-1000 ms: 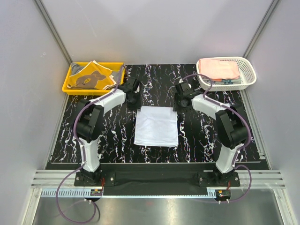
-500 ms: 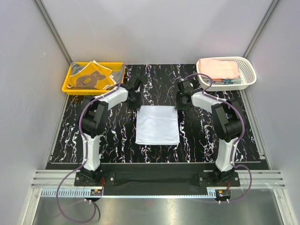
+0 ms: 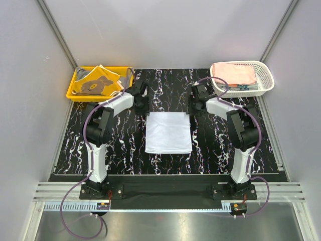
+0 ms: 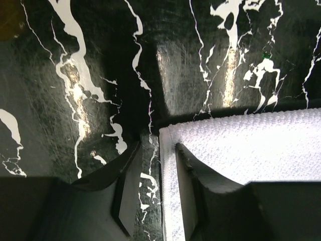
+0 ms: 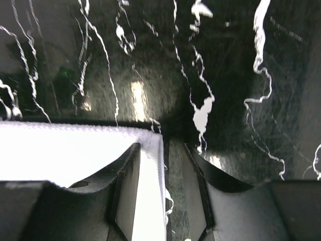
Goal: Fold and stack the towels
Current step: Fold the towel
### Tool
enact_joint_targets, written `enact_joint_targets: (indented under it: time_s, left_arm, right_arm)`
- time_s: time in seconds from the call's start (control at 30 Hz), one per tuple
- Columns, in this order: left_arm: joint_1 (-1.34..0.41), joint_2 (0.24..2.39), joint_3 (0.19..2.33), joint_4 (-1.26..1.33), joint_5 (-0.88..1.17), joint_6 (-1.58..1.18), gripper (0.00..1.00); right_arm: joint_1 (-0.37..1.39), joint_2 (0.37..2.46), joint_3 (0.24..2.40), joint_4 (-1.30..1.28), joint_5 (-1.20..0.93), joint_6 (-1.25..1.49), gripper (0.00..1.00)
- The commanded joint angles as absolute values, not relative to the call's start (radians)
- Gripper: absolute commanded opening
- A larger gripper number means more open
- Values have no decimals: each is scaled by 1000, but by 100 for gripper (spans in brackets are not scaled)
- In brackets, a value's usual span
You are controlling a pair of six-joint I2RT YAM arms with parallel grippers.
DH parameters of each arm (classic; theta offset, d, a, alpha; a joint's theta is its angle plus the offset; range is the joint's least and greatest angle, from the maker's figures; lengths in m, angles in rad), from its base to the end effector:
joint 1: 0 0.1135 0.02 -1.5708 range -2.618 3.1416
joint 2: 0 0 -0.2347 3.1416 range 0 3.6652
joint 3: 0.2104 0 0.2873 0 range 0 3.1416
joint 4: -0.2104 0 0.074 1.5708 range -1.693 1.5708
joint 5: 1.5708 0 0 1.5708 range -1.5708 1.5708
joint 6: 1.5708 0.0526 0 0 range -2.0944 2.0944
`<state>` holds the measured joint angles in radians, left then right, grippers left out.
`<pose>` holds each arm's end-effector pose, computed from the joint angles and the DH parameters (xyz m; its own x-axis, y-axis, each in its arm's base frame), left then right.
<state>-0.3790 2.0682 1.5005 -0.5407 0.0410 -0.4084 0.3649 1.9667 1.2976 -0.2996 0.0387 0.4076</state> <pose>0.4243 -0.1713 0.1060 -0.9167 -0.0620 -0.3948 0.0247 0.9772 -0.2108 0.4116 0.1550 0.0985 -0.8400 0.1031 -0.5326 -0.0034 0.9808 0.1952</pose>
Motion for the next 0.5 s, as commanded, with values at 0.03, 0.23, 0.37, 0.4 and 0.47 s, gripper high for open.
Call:
enact_joint_targets:
  time_s: [0.03,0.23,0.37,0.4,0.47]
  left_arm:
    - [-365,2045,1497,-477,86,-408,39]
    - [-361,2075,1503,-469,104,-417,39]
    - [-360,2086,1494,-456,117,-426,39]
    - [-359,2088,1490,-450,120,-428,39]
    - [-359,2091,1486,-443,123,-434,39]
  right_arm:
    - [339,1971,1321,-218,2,414,45]
    - [337,2006,1347,-235,2,416,45]
    - [337,2019,1344,-227,-32,425,44]
    - [337,2022,1342,-222,-38,426,44]
    - [336,2025,1335,-216,-44,436,44]
